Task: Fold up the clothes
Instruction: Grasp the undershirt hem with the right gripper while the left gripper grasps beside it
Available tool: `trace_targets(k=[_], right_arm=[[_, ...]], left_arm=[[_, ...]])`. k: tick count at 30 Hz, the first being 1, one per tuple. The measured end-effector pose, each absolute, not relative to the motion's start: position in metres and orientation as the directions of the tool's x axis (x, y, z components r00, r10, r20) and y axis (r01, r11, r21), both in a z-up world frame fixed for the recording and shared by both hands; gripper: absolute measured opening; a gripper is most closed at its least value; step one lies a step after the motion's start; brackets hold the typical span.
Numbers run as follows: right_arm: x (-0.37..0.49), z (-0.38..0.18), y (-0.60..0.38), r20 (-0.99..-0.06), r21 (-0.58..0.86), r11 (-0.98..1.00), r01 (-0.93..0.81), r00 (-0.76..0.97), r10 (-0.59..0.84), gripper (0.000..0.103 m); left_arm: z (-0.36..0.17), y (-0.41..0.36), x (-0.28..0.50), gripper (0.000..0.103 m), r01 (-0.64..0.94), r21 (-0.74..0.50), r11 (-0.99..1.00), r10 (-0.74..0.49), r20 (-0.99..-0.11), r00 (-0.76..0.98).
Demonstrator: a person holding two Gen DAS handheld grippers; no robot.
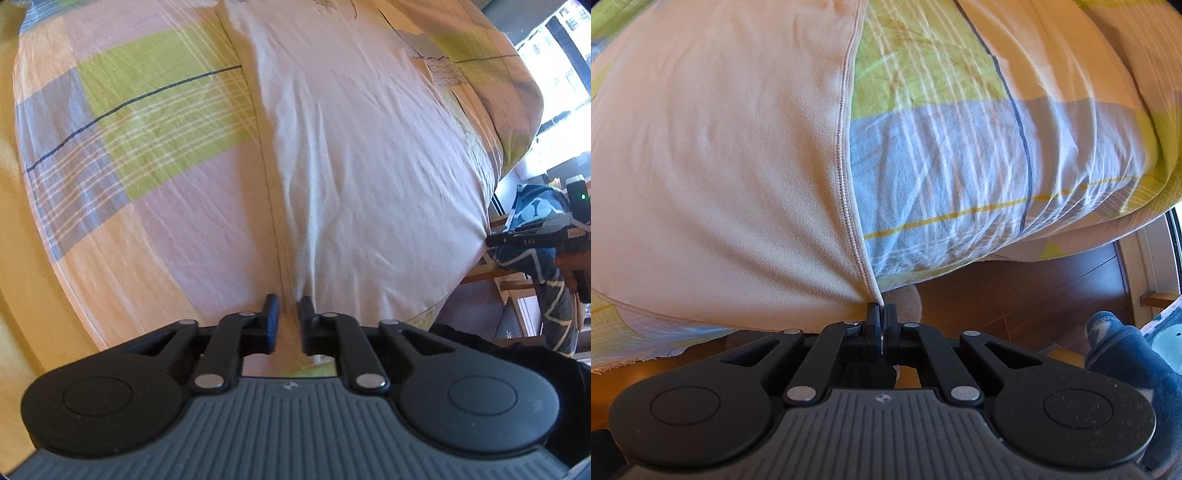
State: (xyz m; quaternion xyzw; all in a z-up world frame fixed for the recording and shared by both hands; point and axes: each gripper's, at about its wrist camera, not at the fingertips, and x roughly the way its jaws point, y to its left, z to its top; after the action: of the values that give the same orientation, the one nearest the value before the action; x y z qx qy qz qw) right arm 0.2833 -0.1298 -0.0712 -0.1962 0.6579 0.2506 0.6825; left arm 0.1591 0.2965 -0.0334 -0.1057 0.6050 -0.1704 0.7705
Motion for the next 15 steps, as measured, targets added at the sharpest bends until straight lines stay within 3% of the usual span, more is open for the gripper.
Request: trace_targets(k=[7,13,15], right_arm=[[0.287,-0.063,-0.119,-0.995,0.072,0.808,-0.585,0.01,0.096,0.0],[0.285,-0.063,-0.12,-0.994,0.094,0.822,-0.561,-0.005,0.11,0.0],[0.285,-0.062,-0.119,-0.994,0.096,0.825,-0.558,-0.004,0.113,0.0]], left_arm=[[-0.023,0.29,0.155,0.0,0.23,-0.229,0.946,-0.284,-0.926,0.247],[-0.023,0.305,0.155,0.0,0.183,-0.201,0.962,-0.243,-0.937,0.253],[-0.021,0.309,0.155,0.0,0.143,-0.253,0.957,-0.282,-0.924,0.257]])
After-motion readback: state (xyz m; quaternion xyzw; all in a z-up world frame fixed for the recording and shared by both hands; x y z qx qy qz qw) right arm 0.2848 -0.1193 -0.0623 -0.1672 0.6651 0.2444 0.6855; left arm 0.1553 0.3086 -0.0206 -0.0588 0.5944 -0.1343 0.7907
